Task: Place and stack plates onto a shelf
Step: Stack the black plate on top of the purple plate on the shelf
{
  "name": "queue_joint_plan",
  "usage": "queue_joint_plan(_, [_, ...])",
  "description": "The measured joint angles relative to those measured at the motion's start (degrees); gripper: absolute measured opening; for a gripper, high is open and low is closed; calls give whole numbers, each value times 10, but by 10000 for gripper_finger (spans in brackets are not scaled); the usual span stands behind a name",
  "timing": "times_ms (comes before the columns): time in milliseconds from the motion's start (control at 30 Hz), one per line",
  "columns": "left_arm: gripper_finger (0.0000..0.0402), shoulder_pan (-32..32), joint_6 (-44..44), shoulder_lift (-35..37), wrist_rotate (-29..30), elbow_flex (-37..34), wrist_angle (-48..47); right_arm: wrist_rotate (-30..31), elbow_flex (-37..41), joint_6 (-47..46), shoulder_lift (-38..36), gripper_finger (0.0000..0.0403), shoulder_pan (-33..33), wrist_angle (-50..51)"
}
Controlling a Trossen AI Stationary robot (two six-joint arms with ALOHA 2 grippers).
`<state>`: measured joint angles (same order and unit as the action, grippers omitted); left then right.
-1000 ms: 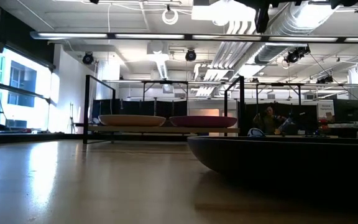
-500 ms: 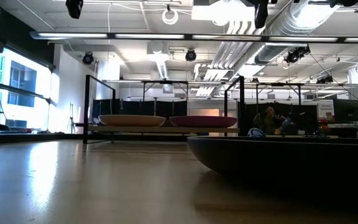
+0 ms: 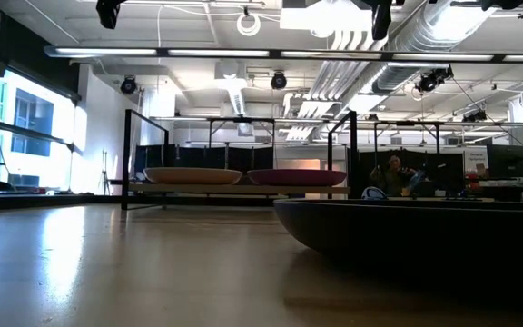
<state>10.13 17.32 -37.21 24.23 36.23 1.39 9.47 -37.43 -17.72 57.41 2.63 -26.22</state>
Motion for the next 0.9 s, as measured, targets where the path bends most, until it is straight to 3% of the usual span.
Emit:
queue_joint_plan(133, [122,0,0,0,0,0,0,0,0,-10,0,0,0,-2])
queue_joint_plan(233, [122,0,4,0,-1,0,1,-2,-14,-83,0,0,0,9])
queue_joint_plan(400, [122,0,20,0,-1,0,2,-5,-129,-89,18,21,14,246])
queue_joint_plan(633, [122,0,20,0,-1,0,2,-16,-278,-108,108,122,47,562])
queue_joint_plan(767, [122,0,20,0,-1,0,2,-60,-285,-144,147,167,73,634])
queue_joint_plan(900, [122,0,20,0,-1,0,2,-114,-231,-219,172,187,107,673])
